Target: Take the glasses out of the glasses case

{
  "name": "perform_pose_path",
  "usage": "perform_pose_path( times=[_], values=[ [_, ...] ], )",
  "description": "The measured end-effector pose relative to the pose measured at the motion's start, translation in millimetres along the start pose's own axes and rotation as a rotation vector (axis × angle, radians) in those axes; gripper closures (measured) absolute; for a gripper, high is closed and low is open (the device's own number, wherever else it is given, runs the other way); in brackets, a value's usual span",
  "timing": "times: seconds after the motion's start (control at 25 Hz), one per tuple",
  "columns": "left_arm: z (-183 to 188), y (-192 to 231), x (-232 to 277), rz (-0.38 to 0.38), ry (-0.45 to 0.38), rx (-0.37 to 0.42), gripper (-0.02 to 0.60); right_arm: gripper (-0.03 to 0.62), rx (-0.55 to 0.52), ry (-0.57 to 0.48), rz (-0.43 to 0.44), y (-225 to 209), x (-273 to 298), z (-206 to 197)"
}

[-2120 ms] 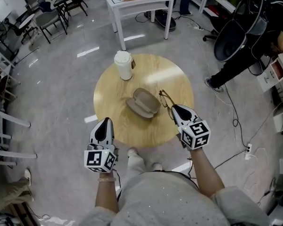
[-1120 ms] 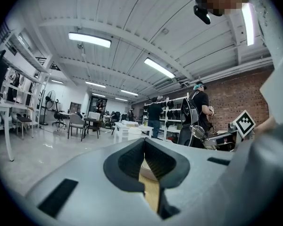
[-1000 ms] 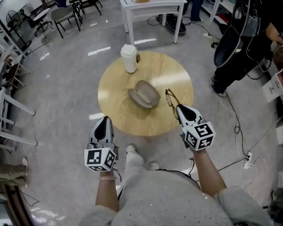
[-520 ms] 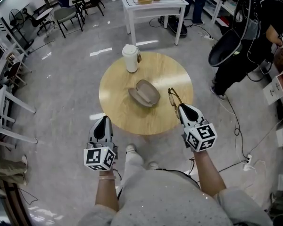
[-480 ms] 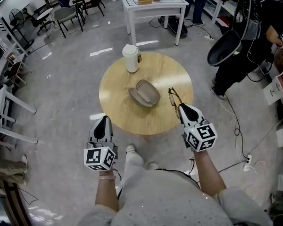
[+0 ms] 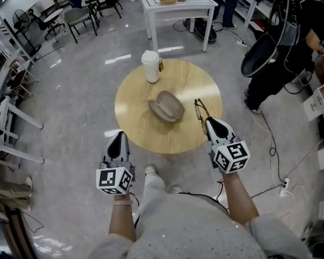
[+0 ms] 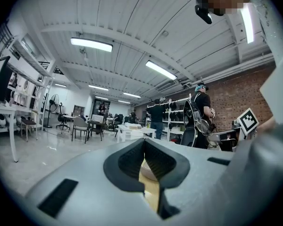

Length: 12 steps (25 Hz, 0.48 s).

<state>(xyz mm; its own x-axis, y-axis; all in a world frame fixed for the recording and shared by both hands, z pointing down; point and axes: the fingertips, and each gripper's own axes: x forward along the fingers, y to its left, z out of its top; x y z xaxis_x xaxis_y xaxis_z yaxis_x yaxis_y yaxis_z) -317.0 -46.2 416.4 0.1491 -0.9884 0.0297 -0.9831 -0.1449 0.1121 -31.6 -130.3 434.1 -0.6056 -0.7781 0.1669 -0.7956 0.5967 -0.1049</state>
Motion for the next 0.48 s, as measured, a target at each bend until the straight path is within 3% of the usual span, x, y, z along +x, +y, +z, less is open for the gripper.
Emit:
perform_pose_path(
  times=[0.48],
  values=[
    [-0.1, 0.4, 1.5, -0.002, 0.0, 0.006, 0.577, 0.562, 0.021, -0.008, 0.005, -1.0, 0.4, -2.6]
  ],
)
